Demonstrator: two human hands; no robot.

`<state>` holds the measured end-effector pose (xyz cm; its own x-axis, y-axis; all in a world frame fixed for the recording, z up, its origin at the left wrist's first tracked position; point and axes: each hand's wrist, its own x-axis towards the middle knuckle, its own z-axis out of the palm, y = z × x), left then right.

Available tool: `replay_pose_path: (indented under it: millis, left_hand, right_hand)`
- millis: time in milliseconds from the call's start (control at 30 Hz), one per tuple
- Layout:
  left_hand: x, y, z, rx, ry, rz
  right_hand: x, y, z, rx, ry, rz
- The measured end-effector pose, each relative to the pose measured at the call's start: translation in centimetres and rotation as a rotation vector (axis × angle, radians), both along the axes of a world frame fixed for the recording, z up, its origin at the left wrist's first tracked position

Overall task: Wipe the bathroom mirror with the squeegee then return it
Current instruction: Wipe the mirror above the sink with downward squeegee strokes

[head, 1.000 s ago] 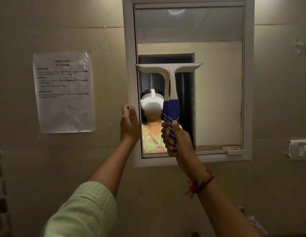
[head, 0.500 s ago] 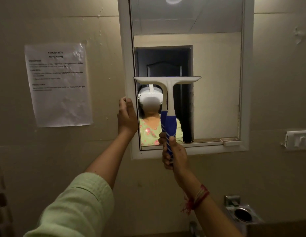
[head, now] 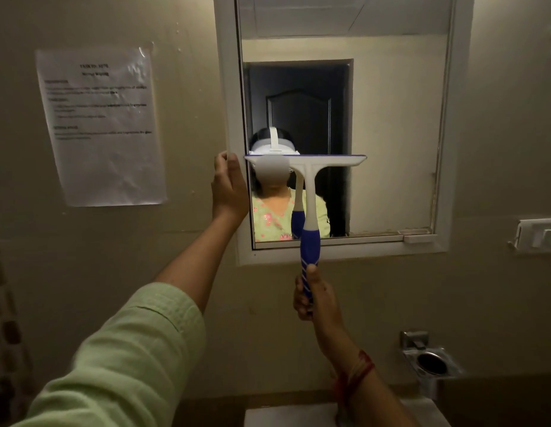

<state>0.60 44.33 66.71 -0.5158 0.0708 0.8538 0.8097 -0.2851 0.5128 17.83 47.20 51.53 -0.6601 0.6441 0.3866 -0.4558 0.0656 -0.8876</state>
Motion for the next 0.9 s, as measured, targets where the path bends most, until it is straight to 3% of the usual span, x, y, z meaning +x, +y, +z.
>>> replay_pose_path:
  millis: [900]
  left_hand:
    - [-0.6, 0.3, 0.2, -0.012, -0.044, -0.022]
  right_hand:
    - [0.8, -1.3, -8.4, -0.079, -0.052, -0.086]
